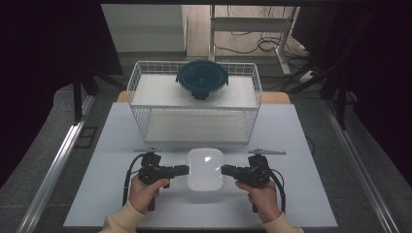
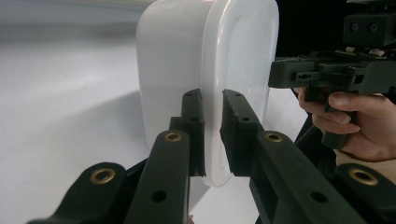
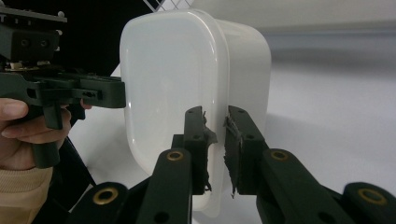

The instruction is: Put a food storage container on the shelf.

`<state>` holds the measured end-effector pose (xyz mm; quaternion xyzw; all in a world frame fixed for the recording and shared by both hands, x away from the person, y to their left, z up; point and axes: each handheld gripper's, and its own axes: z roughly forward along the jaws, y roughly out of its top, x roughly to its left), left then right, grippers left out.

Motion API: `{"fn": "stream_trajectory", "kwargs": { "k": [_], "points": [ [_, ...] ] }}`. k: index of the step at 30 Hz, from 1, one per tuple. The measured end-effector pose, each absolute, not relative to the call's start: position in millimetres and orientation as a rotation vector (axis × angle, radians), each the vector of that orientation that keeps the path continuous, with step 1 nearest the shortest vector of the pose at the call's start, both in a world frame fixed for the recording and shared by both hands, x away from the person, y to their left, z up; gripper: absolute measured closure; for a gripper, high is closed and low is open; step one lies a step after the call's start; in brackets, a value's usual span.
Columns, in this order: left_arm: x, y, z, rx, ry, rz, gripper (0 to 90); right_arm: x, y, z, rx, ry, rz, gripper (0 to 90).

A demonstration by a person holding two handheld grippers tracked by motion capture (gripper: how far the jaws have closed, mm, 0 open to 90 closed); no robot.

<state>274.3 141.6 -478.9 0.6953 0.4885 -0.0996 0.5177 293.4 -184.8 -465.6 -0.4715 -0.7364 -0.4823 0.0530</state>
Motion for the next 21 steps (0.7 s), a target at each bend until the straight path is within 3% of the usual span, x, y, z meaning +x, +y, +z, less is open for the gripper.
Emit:
{"fn": "stream_trajectory", "kwargs": {
  "k": [21],
  "points": [
    [273, 152, -417, 1.654, 1.064, -0.116, 80.5, 294, -176, -403, -1.306, -2.346, -1.631, 78.5]
  ]
}}
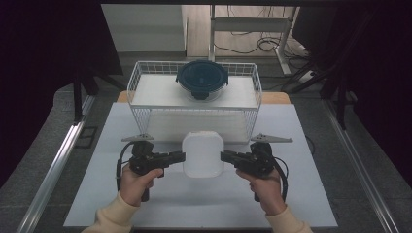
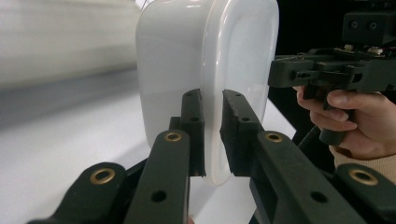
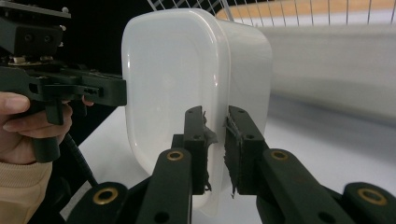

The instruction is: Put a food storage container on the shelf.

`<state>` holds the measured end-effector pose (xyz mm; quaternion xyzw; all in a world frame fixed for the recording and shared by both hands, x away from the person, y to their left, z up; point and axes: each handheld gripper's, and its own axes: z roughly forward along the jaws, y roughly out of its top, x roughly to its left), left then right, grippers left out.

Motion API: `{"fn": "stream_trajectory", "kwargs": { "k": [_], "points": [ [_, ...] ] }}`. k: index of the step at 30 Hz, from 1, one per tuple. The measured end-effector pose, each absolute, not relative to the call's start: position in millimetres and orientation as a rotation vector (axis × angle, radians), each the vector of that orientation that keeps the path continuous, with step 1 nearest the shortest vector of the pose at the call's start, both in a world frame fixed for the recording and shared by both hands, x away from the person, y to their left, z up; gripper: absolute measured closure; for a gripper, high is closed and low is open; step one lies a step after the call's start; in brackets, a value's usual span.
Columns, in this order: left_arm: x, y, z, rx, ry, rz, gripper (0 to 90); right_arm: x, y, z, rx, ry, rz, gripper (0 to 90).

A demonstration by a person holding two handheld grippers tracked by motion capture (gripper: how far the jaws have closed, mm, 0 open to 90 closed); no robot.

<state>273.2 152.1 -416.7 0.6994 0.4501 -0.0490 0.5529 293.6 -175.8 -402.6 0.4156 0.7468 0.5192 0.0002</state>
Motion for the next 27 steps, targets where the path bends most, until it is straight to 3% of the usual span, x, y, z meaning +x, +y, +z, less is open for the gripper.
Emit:
{"fn": "stream_trajectory", "kwargs": {
  "k": [19, 27],
  "points": [
    [276, 156, -338, 1.618, 0.946, -0.016, 80.2, 288, -173, -318, 1.137, 2.253, 1.659, 78.4],
    [302, 164, -297, 1.625, 0.937, -0.011, 79.9, 306, -167, -280, 1.095, 2.235, 1.683, 78.5]
  ]
}}
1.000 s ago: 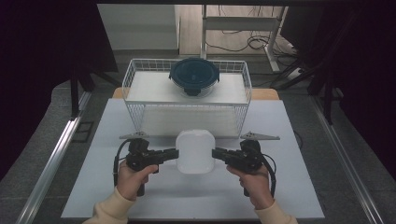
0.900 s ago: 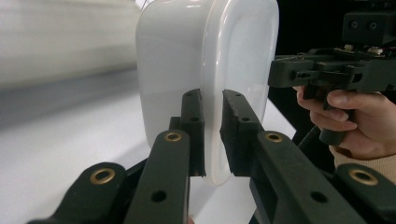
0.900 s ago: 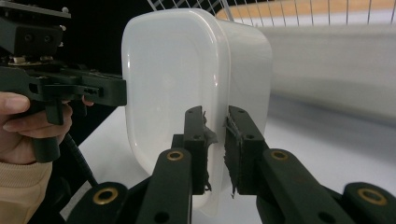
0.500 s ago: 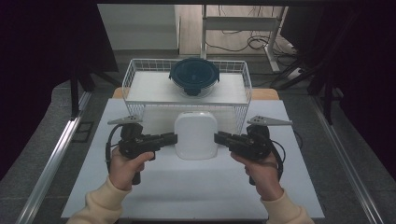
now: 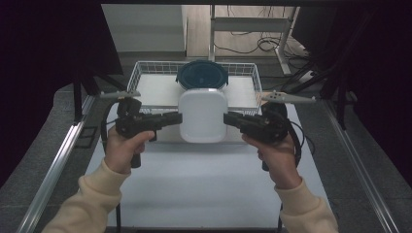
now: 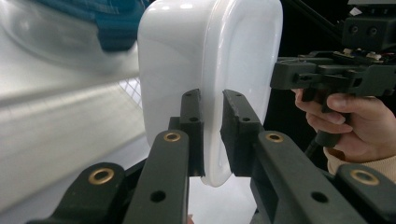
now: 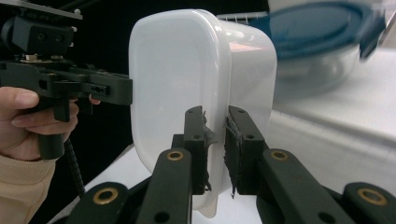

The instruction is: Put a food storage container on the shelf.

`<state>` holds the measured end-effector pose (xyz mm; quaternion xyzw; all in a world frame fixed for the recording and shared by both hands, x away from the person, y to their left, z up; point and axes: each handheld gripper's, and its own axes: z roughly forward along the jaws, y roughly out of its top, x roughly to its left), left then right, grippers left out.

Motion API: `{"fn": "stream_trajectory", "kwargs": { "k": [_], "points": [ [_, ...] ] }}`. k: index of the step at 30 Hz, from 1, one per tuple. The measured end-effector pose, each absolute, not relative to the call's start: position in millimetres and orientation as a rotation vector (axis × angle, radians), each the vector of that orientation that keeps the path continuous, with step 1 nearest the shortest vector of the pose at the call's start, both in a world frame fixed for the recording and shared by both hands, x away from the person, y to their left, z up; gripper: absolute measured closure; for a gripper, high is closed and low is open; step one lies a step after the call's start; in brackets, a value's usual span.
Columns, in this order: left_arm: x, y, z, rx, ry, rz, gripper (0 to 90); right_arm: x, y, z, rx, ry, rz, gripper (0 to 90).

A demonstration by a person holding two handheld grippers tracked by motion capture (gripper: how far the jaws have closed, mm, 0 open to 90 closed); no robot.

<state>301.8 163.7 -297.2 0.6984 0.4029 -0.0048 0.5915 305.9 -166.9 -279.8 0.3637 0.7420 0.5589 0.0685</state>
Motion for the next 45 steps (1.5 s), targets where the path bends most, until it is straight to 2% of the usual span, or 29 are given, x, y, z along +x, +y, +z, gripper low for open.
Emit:
{"fn": "stream_trajectory", "kwargs": {
  "k": [9, 14, 19, 28, 31, 38, 40, 41, 43, 45],
  "points": [
    [354, 171, -246, 1.633, 0.966, 0.018, 79.7, 357, -158, -232, 1.093, 2.234, 1.709, 78.7],
    [400, 177, -238, 1.620, 1.044, -0.066, 79.2, 399, -155, -224, 1.180, 2.250, 1.754, 78.9],
    [432, 178, -243, 1.608, 1.106, -0.102, 78.6, 432, -151, -230, 1.262, 2.253, 1.768, 78.9],
    [467, 183, -255, 1.482, 1.148, -0.294, 77.2, 466, -160, -244, 1.408, 2.155, 1.906, 75.8],
    [476, 181, -260, 1.463, 1.175, -0.308, 74.4, 475, -161, -250, 1.484, 2.135, 1.922, 72.4],
    [484, 181, -271, 1.417, 1.198, -0.329, 71.4, 490, -162, -261, 1.595, 2.097, 1.972, 72.0],
    [482, 181, -271, 1.423, 1.202, -0.304, 67.3, 490, -163, -262, 1.597, 2.097, 1.976, 68.2],
    [479, 183, -269, 1.419, 1.205, -0.272, 61.2, 490, -163, -262, 1.594, 2.092, 1.978, 61.4],
    [467, 189, -263, 1.415, 1.218, -0.145, 47.4, 484, -169, -257, 1.556, 2.030, 2.006, 55.6],
    [448, 195, -258, 1.466, 1.189, -0.022, 39.8, 470, -177, -252, 1.458, 2.017, 1.969, 51.7]
  ]
}}
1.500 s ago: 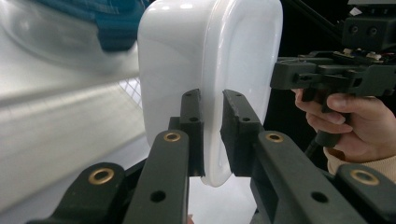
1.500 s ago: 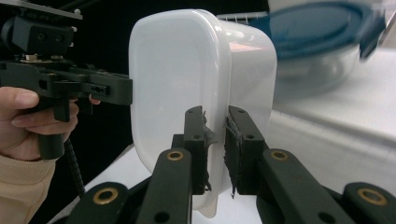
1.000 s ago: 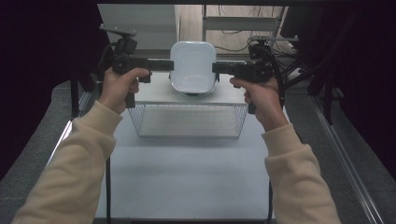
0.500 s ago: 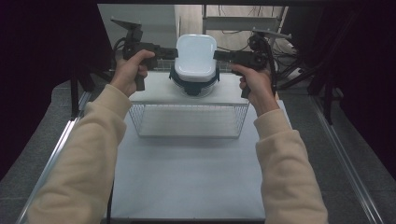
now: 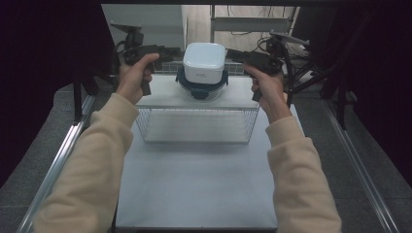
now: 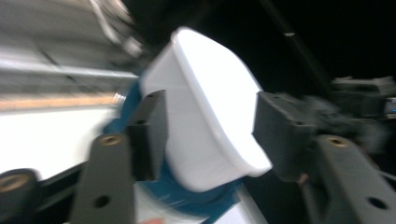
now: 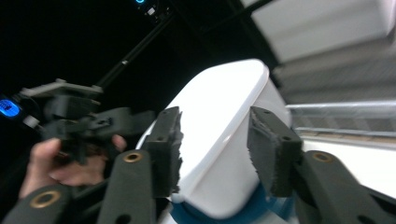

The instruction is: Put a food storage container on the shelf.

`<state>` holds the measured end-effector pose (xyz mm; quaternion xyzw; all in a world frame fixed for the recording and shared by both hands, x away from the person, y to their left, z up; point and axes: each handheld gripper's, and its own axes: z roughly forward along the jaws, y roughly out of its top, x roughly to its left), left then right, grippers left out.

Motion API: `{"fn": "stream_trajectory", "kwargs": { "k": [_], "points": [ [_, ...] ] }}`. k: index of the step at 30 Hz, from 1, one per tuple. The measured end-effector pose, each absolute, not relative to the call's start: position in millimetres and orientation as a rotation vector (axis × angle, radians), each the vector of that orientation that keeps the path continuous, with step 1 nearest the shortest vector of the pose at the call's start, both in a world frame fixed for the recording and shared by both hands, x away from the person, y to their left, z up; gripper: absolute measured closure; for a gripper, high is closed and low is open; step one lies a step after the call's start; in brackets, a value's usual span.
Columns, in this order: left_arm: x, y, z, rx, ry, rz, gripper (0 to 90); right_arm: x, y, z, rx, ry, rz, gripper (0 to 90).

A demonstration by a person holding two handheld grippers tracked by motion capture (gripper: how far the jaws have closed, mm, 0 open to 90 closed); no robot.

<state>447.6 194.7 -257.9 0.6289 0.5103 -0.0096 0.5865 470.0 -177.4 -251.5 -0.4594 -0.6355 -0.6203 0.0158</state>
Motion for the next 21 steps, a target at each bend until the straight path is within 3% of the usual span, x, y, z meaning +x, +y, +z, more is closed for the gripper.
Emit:
{"fn": "stream_trajectory", "kwargs": {
  "k": [5, 12, 17, 21],
  "points": [
    [378, 209, -274, 1.563, 1.082, 0.118, 31.4, 417, -204, -252, -1.311, -2.218, -2.007, 43.2],
    [292, 211, -340, 1.689, 1.015, 0.216, 25.4, 340, -235, -303, -1.281, -2.488, -1.952, 31.8],
    [264, 200, -397, 1.796, 1.046, 0.230, 22.7, 301, -239, -362, -1.264, -2.587, -1.859, 25.5],
    [262, 199, -413, 1.803, 1.069, 0.221, 21.2, 293, -239, -386, -1.278, -2.594, -1.815, 22.4]
  ]
}}
